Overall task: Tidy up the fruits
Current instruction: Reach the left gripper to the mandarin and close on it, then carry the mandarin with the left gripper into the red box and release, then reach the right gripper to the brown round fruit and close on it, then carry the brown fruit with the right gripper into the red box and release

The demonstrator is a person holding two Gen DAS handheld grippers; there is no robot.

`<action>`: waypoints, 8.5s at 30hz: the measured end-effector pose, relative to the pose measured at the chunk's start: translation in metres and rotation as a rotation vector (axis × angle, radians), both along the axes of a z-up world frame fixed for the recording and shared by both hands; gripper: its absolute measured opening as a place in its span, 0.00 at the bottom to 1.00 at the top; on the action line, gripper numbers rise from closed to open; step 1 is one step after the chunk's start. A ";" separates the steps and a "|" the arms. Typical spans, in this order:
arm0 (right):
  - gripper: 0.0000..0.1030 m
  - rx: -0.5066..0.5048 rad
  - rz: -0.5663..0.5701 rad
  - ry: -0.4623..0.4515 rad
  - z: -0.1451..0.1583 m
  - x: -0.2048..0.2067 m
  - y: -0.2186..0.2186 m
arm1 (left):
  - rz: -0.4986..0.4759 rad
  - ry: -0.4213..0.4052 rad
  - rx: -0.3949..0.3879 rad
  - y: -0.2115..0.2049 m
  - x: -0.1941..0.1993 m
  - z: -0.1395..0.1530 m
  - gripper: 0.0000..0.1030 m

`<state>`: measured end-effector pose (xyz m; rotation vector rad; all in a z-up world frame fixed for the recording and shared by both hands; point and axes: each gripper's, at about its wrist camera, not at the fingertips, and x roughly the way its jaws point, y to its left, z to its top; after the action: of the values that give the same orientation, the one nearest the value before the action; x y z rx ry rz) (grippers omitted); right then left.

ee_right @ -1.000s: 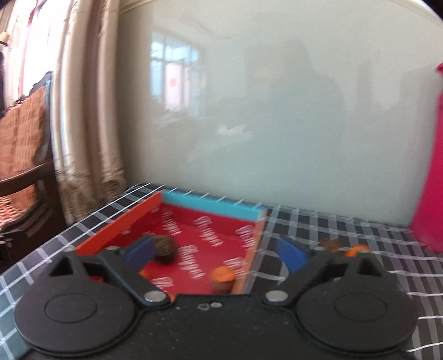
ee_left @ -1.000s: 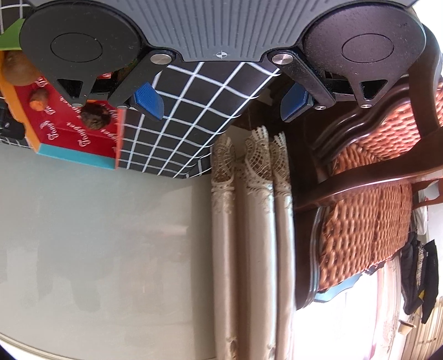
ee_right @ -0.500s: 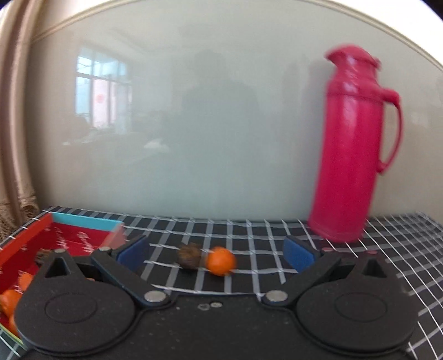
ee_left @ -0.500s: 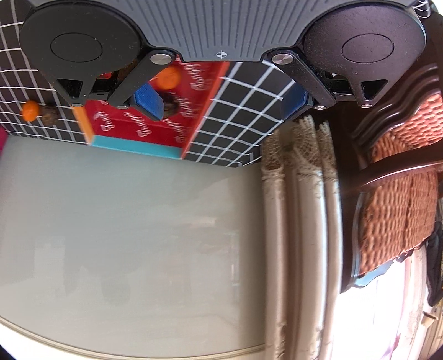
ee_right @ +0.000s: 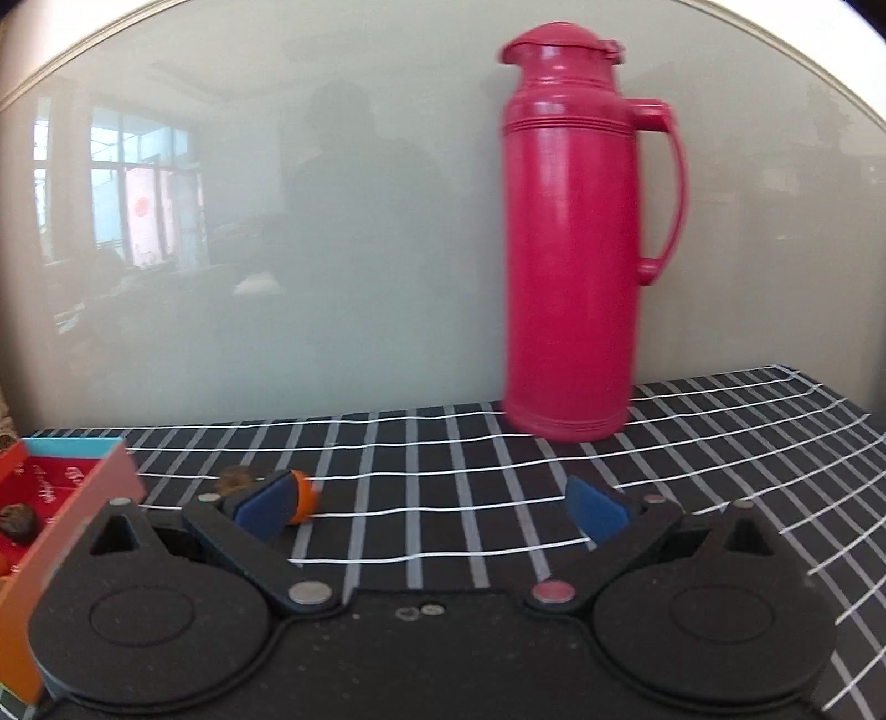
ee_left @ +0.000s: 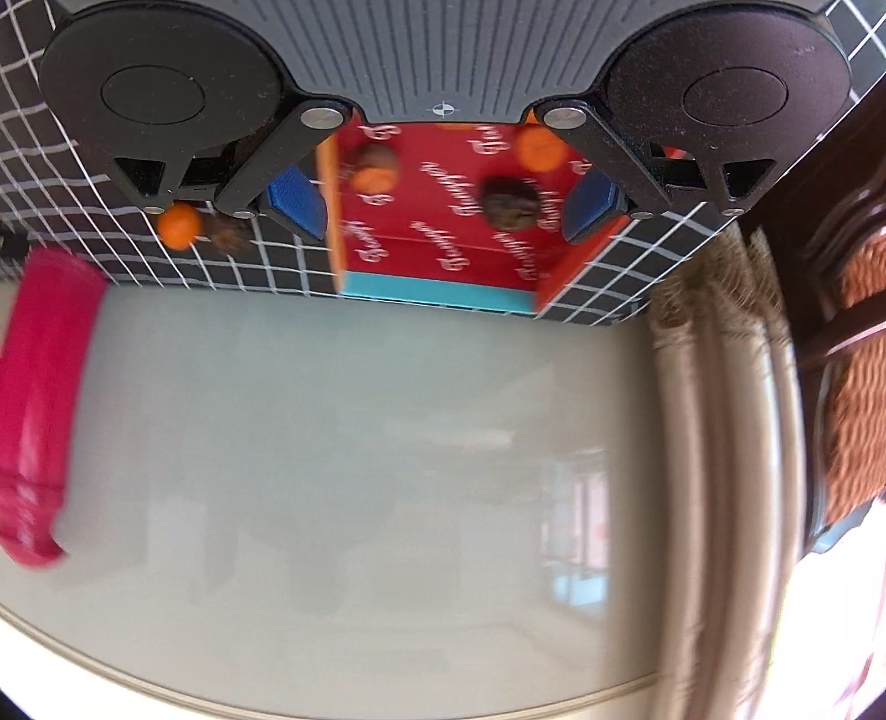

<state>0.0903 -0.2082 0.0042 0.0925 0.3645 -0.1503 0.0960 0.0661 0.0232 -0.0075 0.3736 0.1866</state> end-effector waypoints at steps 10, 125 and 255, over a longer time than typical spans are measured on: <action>1.00 0.008 -0.086 -0.006 -0.006 -0.003 -0.049 | -0.124 0.020 0.030 -0.064 0.025 -0.013 0.88; 1.00 -0.065 0.184 0.037 -0.011 0.019 0.086 | 0.128 0.012 0.048 0.032 -0.017 -0.016 0.96; 1.00 -0.015 0.331 0.019 0.014 -0.023 0.152 | 0.192 0.068 -0.057 0.103 -0.047 -0.007 0.97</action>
<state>0.0672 -0.0566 0.0181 0.0146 0.3925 0.1730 0.0493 0.1688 0.0160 -0.0941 0.4464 0.3666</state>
